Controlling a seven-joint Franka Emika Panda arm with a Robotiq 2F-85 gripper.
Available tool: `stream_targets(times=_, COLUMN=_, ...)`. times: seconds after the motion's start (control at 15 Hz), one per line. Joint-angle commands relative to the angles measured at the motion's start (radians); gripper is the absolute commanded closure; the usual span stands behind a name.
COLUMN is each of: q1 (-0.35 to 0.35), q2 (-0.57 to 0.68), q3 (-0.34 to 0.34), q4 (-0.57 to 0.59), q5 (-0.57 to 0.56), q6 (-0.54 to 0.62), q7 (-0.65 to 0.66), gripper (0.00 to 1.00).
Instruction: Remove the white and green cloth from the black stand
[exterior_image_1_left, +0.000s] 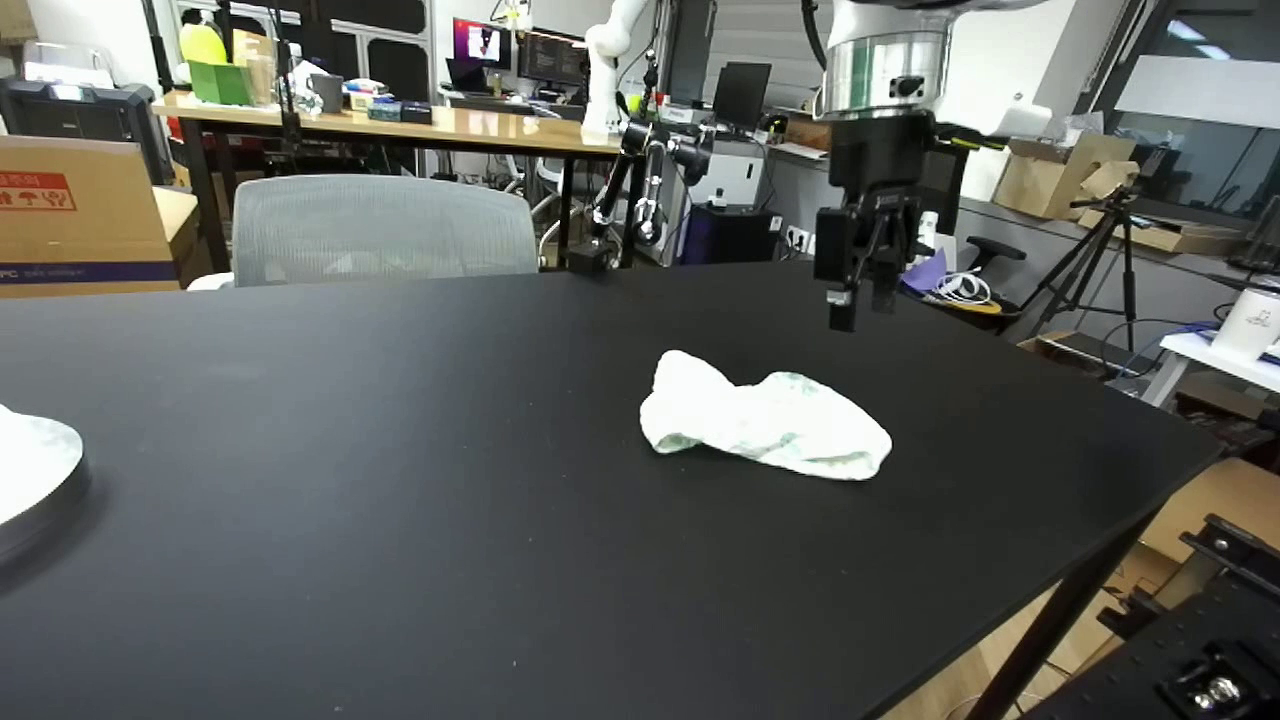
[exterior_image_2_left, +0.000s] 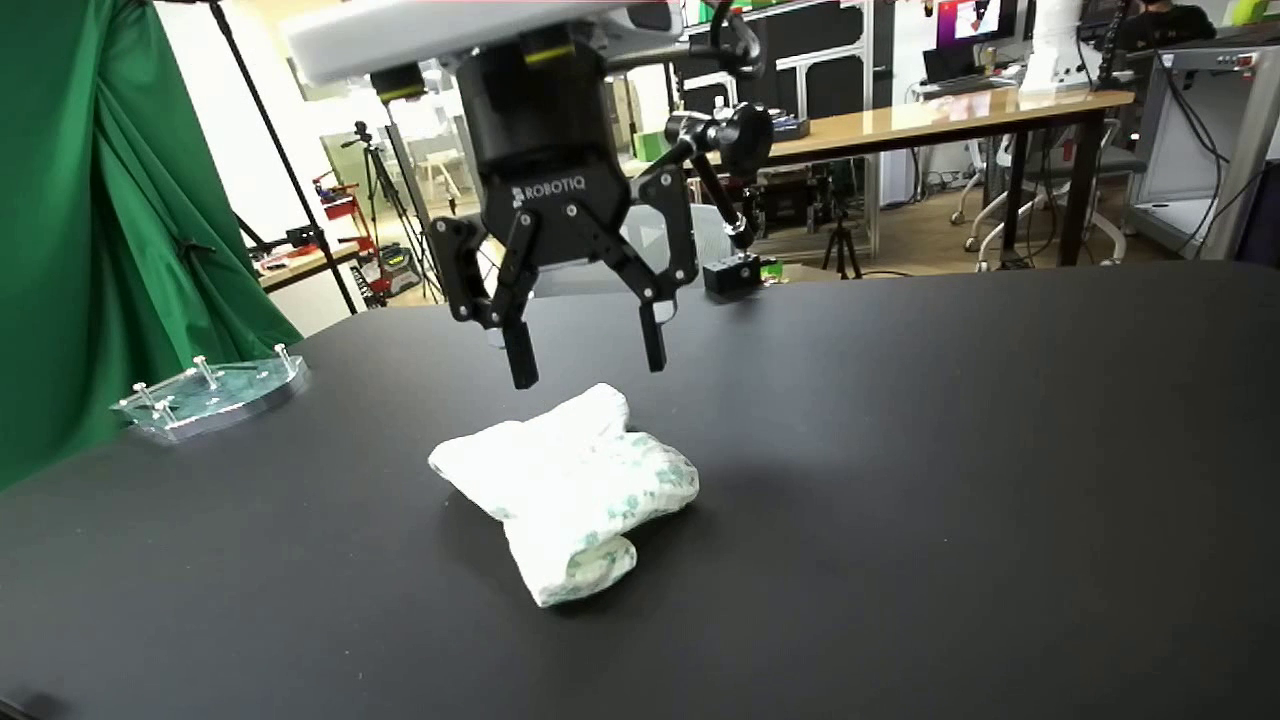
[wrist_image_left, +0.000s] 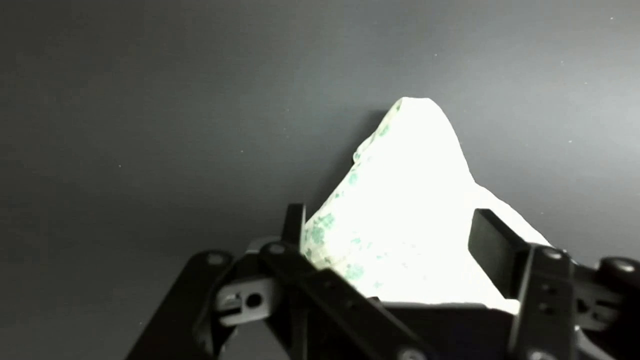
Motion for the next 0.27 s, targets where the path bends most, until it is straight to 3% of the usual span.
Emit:
stream_targets(times=0.0, q1=0.007, q2=-0.094, q3=0.003, q4=-0.015, q5=-0.014, q6=-0.086, q7=0.076, gripper=0.00)
stream_targets(times=0.2, q1=0.005, q2=-0.126, q3=0.002, q4=-0.013, q5=-0.024, q6=-0.140, q7=0.104, gripper=0.00)
